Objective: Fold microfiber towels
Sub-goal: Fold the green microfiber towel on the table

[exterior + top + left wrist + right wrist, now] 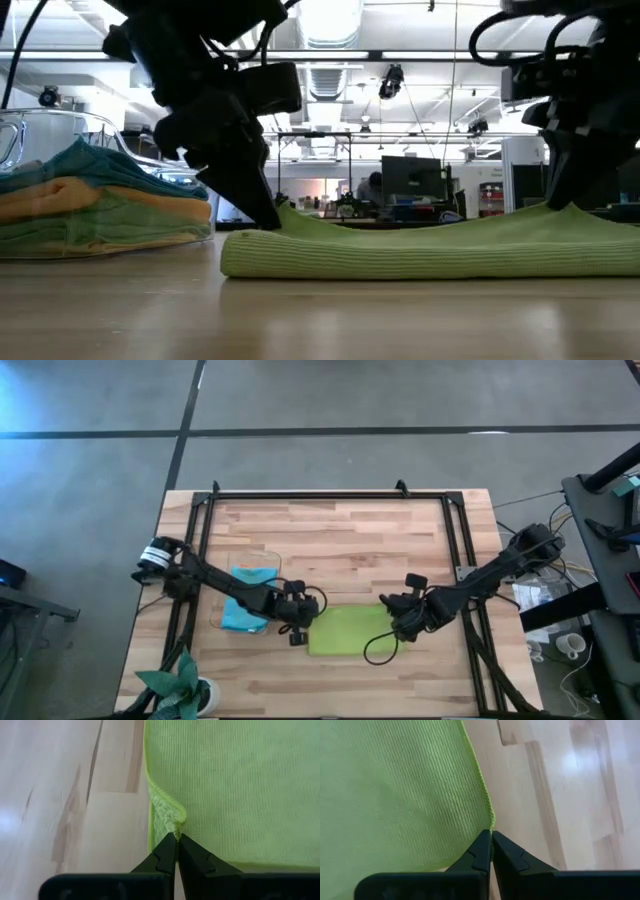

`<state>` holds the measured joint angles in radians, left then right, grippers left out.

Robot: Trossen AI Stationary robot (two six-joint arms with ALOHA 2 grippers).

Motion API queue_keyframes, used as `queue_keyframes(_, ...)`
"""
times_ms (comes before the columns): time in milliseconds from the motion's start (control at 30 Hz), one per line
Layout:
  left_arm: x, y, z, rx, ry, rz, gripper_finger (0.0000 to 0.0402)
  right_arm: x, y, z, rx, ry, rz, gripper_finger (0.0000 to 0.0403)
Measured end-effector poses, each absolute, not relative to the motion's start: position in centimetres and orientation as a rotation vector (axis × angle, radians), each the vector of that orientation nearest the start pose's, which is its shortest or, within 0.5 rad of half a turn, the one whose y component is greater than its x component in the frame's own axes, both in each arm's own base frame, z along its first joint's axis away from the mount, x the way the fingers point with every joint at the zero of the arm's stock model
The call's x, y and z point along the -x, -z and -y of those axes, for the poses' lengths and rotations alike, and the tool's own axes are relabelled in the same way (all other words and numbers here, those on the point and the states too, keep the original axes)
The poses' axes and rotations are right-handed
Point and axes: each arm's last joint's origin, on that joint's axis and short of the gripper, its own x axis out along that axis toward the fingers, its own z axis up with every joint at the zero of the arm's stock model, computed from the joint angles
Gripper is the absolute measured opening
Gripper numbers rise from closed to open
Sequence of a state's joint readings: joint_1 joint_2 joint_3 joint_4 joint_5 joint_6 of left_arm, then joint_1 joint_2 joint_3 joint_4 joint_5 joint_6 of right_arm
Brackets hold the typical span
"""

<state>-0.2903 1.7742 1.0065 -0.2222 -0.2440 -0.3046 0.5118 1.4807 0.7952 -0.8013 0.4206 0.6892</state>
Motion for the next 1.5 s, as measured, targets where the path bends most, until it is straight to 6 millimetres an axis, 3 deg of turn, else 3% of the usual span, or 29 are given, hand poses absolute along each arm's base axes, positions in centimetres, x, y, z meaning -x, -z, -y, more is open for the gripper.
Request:
queue_keyframes(267,-33.1,-15.4,9.1,0.022,-0.104,-0.959,0.0,-21.1,-15.9,-10.4,0.098,0.392,-1.234,0.0024)
queue_keyframes(633,-31.8,-18.2,8.8,0.055,-0.121,-0.966,0.0,-21.4,-18.2,-10.4,0.078,0.416,-1.102,0.0145)
queue_keyframes(833,-31.2,-18.8,9.0,0.065,-0.118,-0.956,0.0003,-22.1,-18.7,-11.4,0.012,0.358,-1.001,0.0187)
queue_keyframes(1067,-31.0,-18.3,9.0,0.067,-0.133,-0.993,0.0081,-23.8,-18.1,-13.5,-0.067,0.262,-0.862,0.0206)
queue_keyframes(1267,-31.2,-19.6,9.0,0.038,-0.1,-0.945,0.0169,-25.6,-15.0,-14.9,-0.045,0.161,-0.905,0.0206)
queue_keyframes(1367,-31.8,-20.4,10.4,0.022,-0.012,-0.836,0.0186,-26.0,-13.5,-15.5,0.009,0.103,-1.02,0.0206)
queue_keyframes(1500,-32.1,-19.2,12.9,-0.081,0.148,-0.803,0.019,-25.7,-14.1,-16.7,0.127,0.056,-1.128,0.0206)
